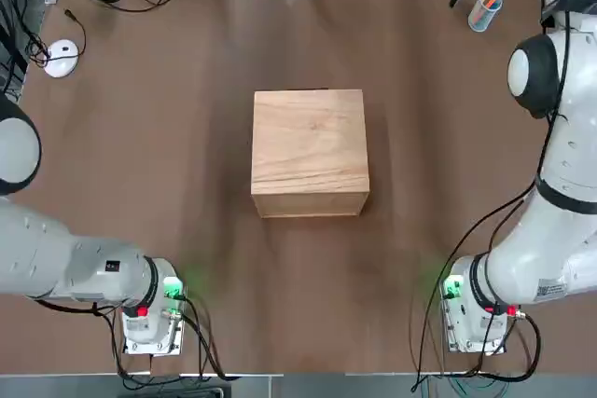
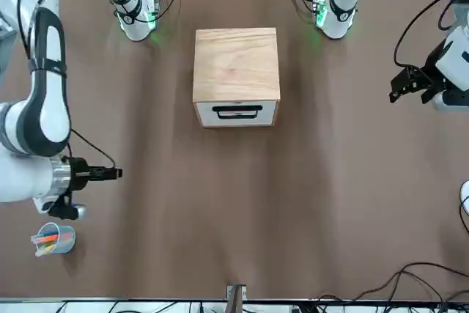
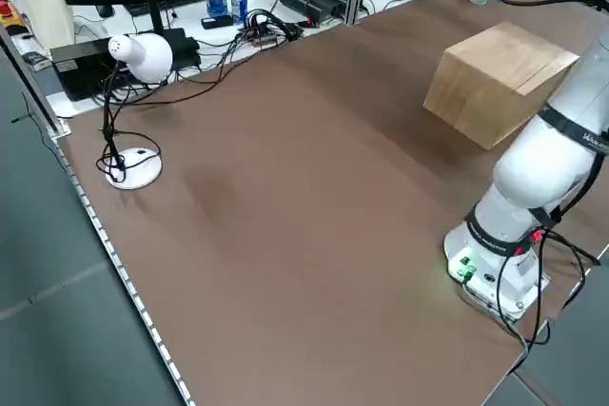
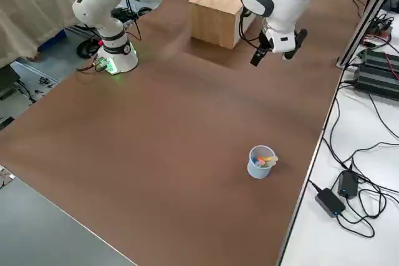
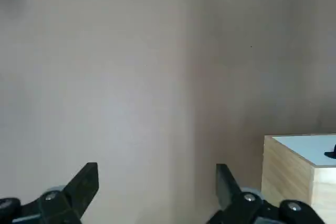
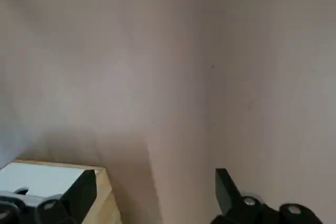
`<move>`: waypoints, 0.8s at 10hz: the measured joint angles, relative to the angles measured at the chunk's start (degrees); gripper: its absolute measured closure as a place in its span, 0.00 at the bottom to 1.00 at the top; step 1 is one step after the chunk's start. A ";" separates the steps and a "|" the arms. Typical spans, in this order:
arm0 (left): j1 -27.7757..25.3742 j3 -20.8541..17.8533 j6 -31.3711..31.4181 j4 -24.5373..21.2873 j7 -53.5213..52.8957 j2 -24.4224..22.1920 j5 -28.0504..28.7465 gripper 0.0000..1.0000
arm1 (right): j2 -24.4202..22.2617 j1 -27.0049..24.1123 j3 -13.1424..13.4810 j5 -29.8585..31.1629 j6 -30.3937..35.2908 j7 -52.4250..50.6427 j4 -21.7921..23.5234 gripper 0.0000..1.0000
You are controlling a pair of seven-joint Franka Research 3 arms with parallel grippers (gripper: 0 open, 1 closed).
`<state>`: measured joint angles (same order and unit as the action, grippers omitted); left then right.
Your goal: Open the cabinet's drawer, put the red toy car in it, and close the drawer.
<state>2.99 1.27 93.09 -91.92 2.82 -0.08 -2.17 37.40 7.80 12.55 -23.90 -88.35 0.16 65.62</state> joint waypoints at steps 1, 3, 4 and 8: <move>0.01 0.03 0.01 0.00 0.00 0.00 0.41 0.01 | -0.20 -0.16 1.53 0.55 -0.15 0.00 -0.85 0.00; 0.04 0.08 0.09 0.00 -0.01 0.00 1.19 0.01 | -1.74 -0.79 4.25 4.69 -0.31 -0.01 -2.37 0.00; 0.04 0.08 0.13 0.01 -0.02 0.00 1.24 0.01 | -3.24 -1.31 4.45 8.19 -0.77 -0.05 -3.14 0.00; 0.15 0.21 0.15 0.06 -0.05 -0.01 1.25 0.01 | -13.69 -1.33 2.82 11.03 -2.77 -3.37 -2.25 0.00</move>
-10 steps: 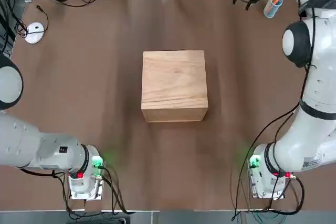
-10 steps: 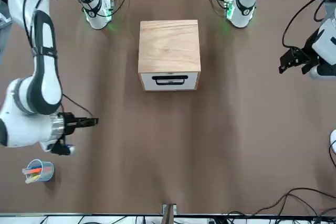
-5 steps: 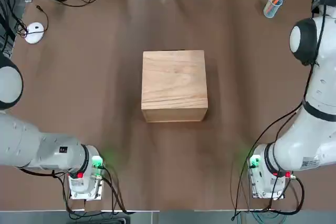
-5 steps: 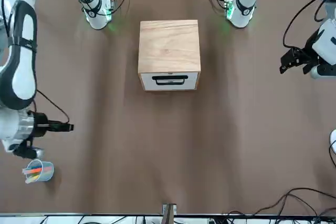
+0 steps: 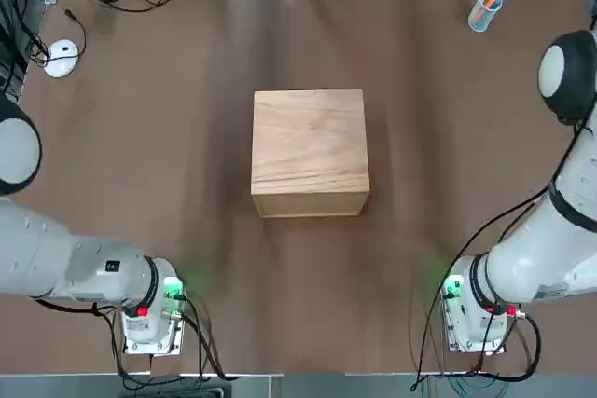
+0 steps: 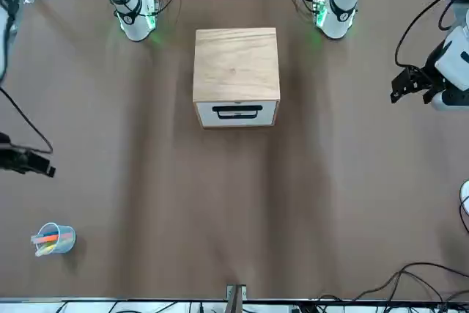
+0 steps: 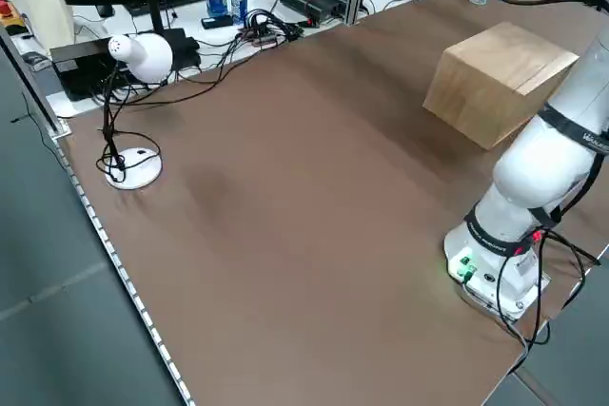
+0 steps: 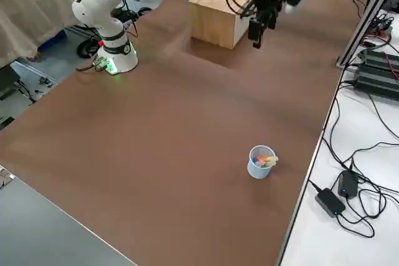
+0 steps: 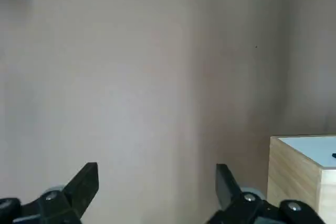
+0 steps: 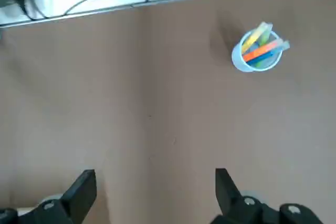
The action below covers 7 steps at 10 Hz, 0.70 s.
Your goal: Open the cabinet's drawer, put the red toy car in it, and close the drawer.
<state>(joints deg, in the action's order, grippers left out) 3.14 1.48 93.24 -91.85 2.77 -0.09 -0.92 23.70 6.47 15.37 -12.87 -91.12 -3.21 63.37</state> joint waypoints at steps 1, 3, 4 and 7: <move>0.02 0.02 0.00 0.01 0.00 0.01 0.00 0.01 | -3.33 0.01 -1.08 0.97 0.72 -0.85 1.87 0.00; 0.03 0.04 0.00 0.02 0.00 0.01 0.00 0.01 | -9.64 -0.09 -4.41 3.42 3.34 -0.77 7.27 0.00; 0.03 0.05 0.00 0.03 0.00 0.02 0.00 0.01 | -12.42 -0.73 -6.95 5.33 3.39 -0.37 10.63 0.00; 0.03 0.06 0.00 0.03 0.00 0.02 0.00 0.01 | -15.80 -5.46 -11.62 6.55 3.35 0.28 14.85 0.00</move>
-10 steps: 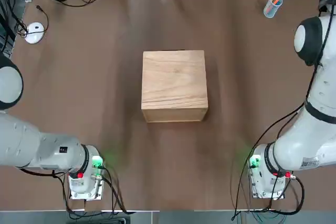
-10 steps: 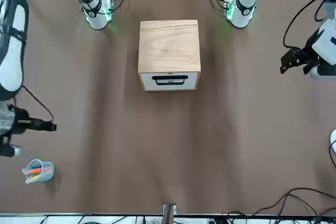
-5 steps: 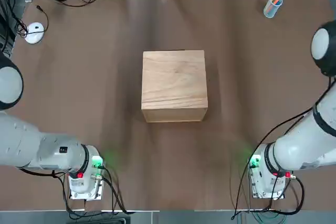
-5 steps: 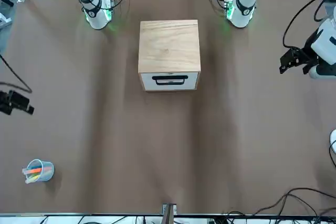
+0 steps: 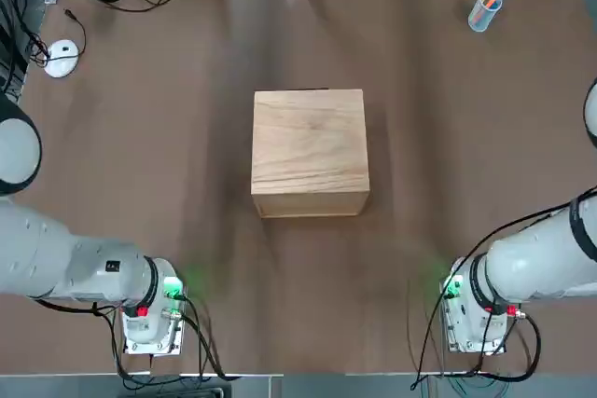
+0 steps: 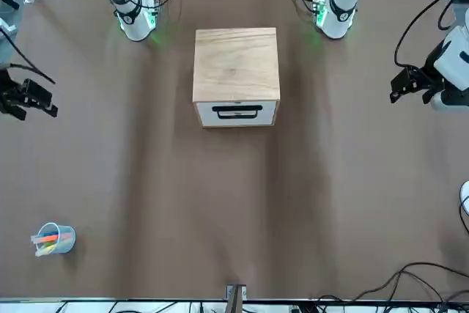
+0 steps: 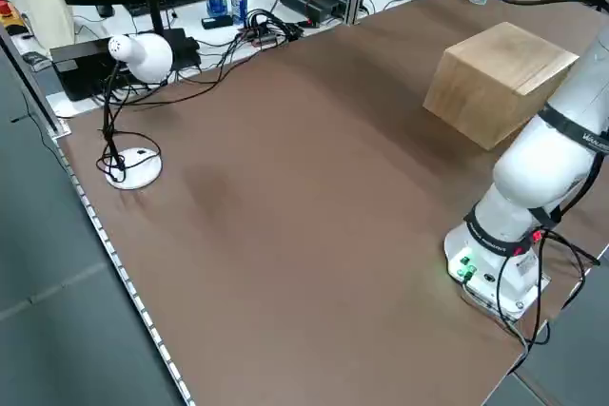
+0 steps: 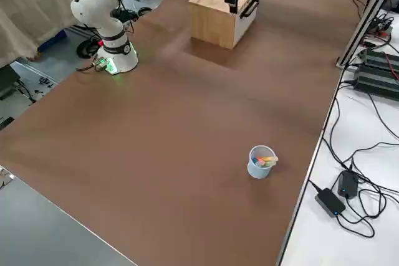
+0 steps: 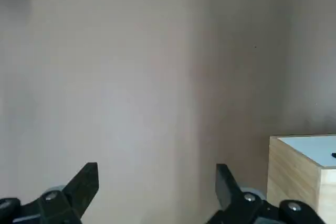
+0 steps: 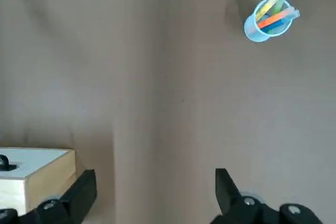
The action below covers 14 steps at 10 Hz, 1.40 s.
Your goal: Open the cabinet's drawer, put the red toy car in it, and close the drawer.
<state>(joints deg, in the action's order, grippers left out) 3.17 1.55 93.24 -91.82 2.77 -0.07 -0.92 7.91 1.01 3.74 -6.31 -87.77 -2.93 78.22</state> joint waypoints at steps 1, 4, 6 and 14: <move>0.00 0.00 0.00 0.00 0.00 0.00 0.00 0.01 | -0.01 -0.11 -0.20 0.00 -0.24 0.28 0.38 0.00; 0.01 0.01 0.00 0.00 0.00 0.00 0.00 0.01 | 0.00 -0.08 -0.59 1.95 -1.59 0.55 1.12 0.00; 0.00 0.00 0.00 0.00 0.00 0.00 0.00 0.01 | 0.02 0.14 -0.74 4.38 -2.41 0.55 1.28 0.00; -0.06 -0.05 0.00 0.00 0.00 0.00 0.00 0.01 | 0.02 0.28 -0.95 5.01 -2.41 0.55 1.49 0.00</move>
